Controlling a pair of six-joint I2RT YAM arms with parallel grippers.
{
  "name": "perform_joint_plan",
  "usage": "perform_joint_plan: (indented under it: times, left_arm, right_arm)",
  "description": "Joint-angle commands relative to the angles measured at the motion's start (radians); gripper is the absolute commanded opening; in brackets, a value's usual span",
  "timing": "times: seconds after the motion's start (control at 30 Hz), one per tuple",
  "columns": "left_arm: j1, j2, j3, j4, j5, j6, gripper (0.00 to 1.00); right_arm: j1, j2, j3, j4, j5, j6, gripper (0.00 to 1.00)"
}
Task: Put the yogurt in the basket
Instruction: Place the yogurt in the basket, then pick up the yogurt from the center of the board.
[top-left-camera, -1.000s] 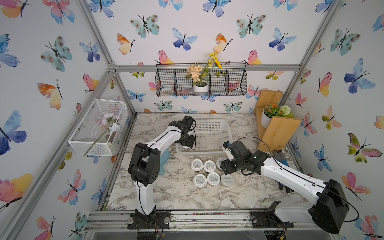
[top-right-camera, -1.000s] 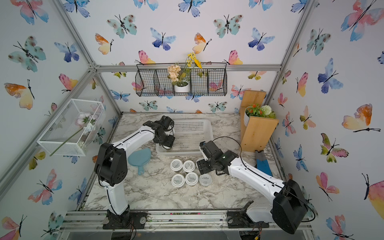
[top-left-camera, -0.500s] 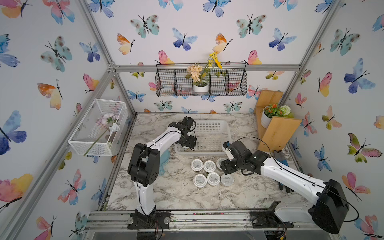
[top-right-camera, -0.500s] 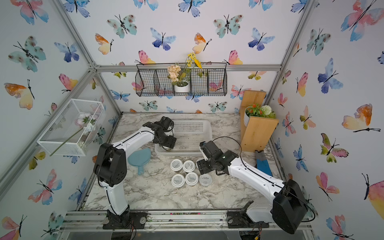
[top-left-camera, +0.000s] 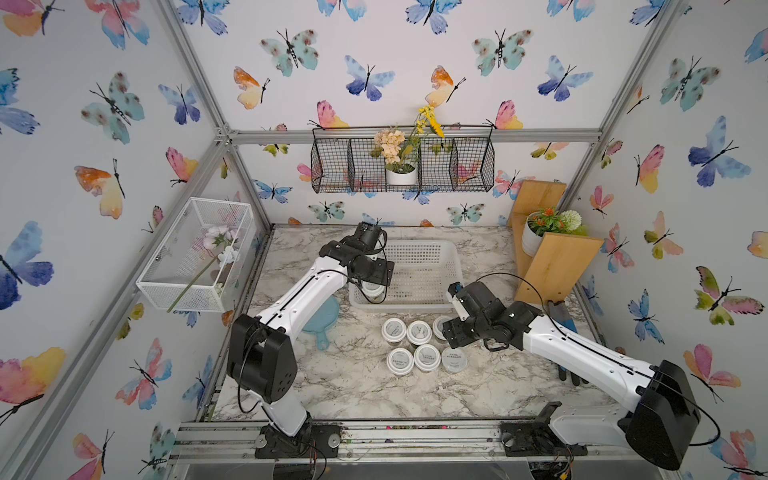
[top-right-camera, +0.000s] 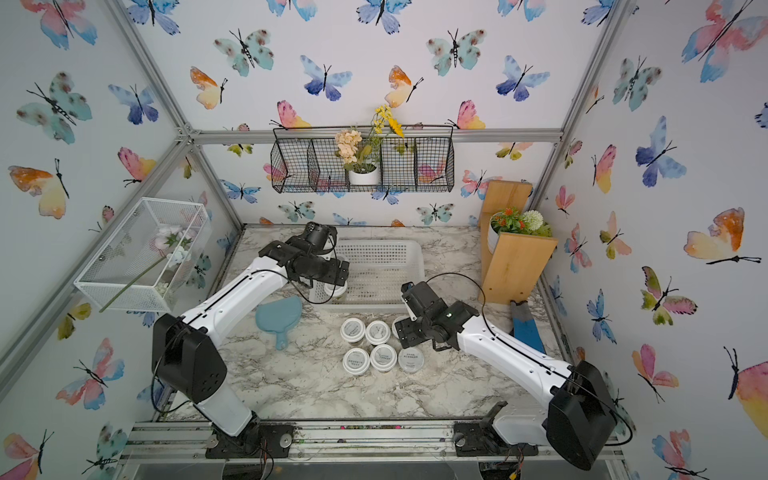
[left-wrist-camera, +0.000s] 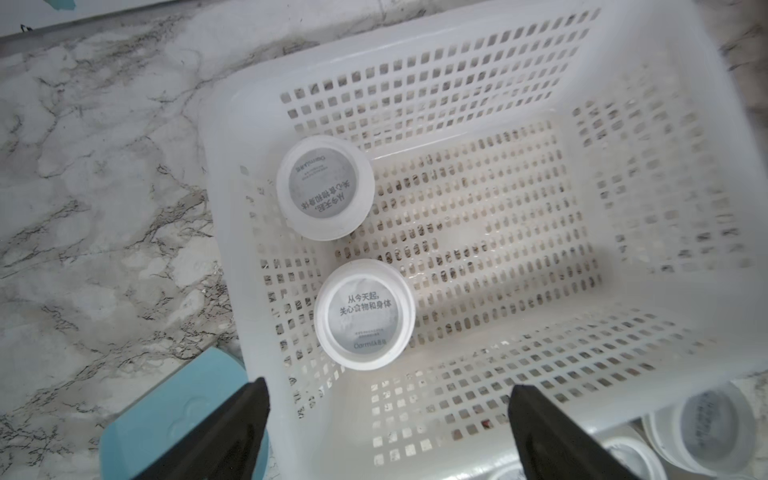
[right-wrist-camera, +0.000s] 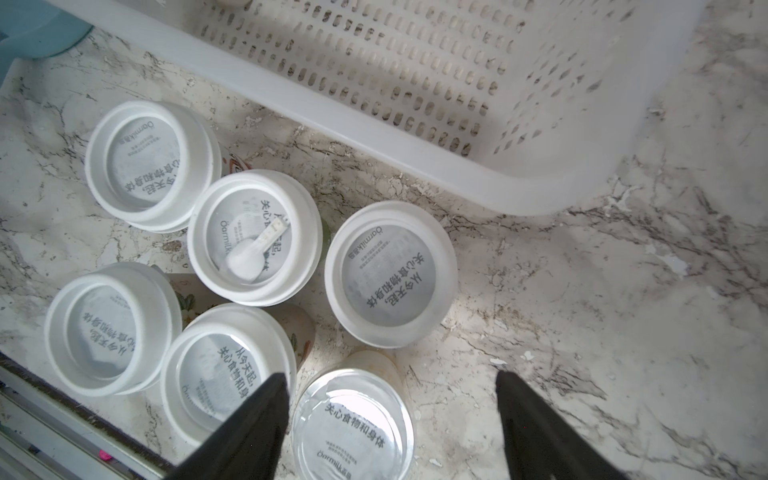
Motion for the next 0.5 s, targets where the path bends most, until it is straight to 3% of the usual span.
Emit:
perform_joint_plan:
  times: [0.0,0.17,0.4,0.47]
  left_arm:
    - [-0.011,-0.132,-0.077,0.009,0.036,-0.062,0.95]
    - [-0.035,-0.275,-0.188,0.001,0.116,-0.1,0.91]
    - [-0.134,-0.435,-0.304,-0.064,0.075,-0.156,0.87]
    - [-0.157,-0.466,-0.333,-0.089,0.055,-0.177,0.9]
  right_arm:
    - [0.007,-0.065,-0.002,-0.012,0.053,0.018,0.82]
    - [0.008,-0.146,-0.004,-0.012,0.126,0.038,0.83]
    - [0.007,-0.197,-0.016,0.005,0.169,0.047,0.88]
    - [0.007,-0.2,-0.014,-0.002,0.182,0.053,0.9]
